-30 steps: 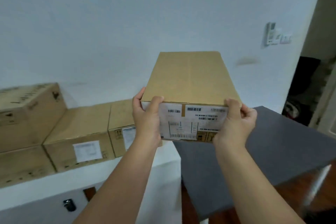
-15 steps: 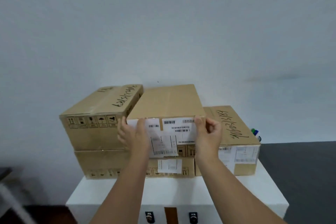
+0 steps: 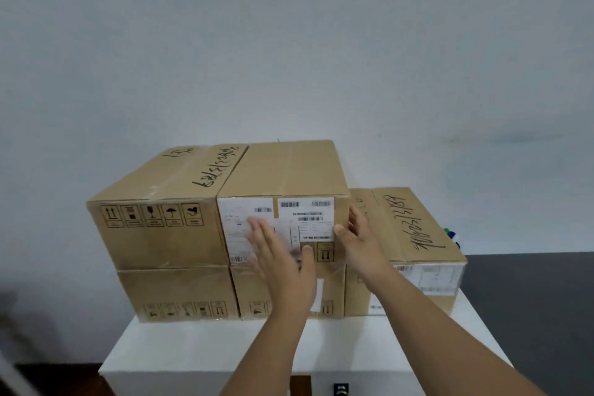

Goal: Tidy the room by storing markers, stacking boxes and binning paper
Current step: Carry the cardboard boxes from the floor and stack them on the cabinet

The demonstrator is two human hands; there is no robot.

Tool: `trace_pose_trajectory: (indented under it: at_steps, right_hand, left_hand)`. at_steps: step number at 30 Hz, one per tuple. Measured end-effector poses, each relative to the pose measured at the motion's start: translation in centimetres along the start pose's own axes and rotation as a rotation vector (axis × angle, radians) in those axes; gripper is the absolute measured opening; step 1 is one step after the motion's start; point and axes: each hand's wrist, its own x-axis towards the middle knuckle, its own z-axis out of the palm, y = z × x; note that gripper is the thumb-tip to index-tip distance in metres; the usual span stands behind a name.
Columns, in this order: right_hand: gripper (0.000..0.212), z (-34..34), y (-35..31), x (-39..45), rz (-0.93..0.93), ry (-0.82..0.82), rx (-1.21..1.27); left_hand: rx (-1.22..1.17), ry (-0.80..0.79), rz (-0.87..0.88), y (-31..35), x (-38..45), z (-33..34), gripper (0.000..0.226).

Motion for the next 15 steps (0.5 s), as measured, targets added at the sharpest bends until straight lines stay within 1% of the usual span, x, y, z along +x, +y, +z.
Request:
trace_pose_trajectory:
  at_steps: [3,5,7,9,12,15]
  right_hand:
    - [0.057,-3.8,0.0,-1.6,0.004,0.044,-0.225]
    - [0.056,-8.3,0.5,-3.5,0.031,0.09,-0.311]
    - [0.053,-13.8,1.2,-6.1,0.134,0.158,-0.349]
    - [0.051,-20.0,2.3,-9.8,0.256,0.265,-0.387]
    - [0.046,-28.9,4.1,-17.1,0.46,0.422,-0.448]
    - [0.045,-36.4,6.1,-25.1,0.63,0.529,-0.47]
  left_hand:
    - [-0.056,-0.137,0.197,4.0,-3.0,2.9,0.092]
    - [-0.094,-0.262,0.252,6.5,-5.4,5.1,0.084]
    - [-0.144,-0.402,0.241,8.8,-8.2,7.3,0.077]
    - [-0.19,-0.549,0.187,11.0,-11.5,10.0,0.069]
    - [-0.227,-0.745,0.094,14.6,-17.7,14.3,0.06]
    - [-0.241,-0.941,0.05,18.3,-25.5,18.6,0.056]
